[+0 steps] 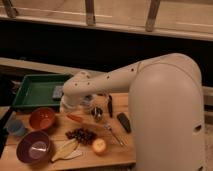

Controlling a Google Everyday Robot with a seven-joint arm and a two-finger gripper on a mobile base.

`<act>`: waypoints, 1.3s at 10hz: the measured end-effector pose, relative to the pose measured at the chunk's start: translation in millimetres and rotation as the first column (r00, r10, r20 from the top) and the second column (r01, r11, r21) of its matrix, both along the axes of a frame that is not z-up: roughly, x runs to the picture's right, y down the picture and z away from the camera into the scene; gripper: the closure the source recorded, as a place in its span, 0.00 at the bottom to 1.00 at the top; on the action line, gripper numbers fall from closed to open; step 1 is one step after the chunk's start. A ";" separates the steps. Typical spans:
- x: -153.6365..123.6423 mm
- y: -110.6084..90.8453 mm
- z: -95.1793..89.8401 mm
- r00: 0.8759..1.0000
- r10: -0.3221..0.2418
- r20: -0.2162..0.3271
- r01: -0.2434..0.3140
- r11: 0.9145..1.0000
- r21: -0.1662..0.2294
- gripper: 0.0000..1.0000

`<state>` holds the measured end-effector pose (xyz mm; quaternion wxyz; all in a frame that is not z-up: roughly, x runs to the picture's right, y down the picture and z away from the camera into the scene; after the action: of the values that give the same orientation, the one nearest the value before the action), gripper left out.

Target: Place pepper in table surface

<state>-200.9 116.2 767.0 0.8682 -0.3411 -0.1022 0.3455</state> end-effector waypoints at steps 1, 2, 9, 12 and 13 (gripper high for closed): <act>-5.4 3.7 1.2 1.000 -0.009 0.013 0.009 1.000 -0.004 0.90; -12.1 9.4 3.9 1.000 -0.022 0.023 0.022 1.000 -0.014 0.90; -21.2 37.4 55.2 0.996 -0.084 -0.017 0.082 0.991 -0.103 0.35; -4.8 42.2 65.1 0.996 -0.073 -0.052 0.065 0.989 -0.131 0.34; -4.4 43.4 64.8 0.996 -0.070 -0.051 0.063 0.989 -0.136 0.34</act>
<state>-205.2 159.6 831.8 0.8569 -0.3921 -0.0434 0.3318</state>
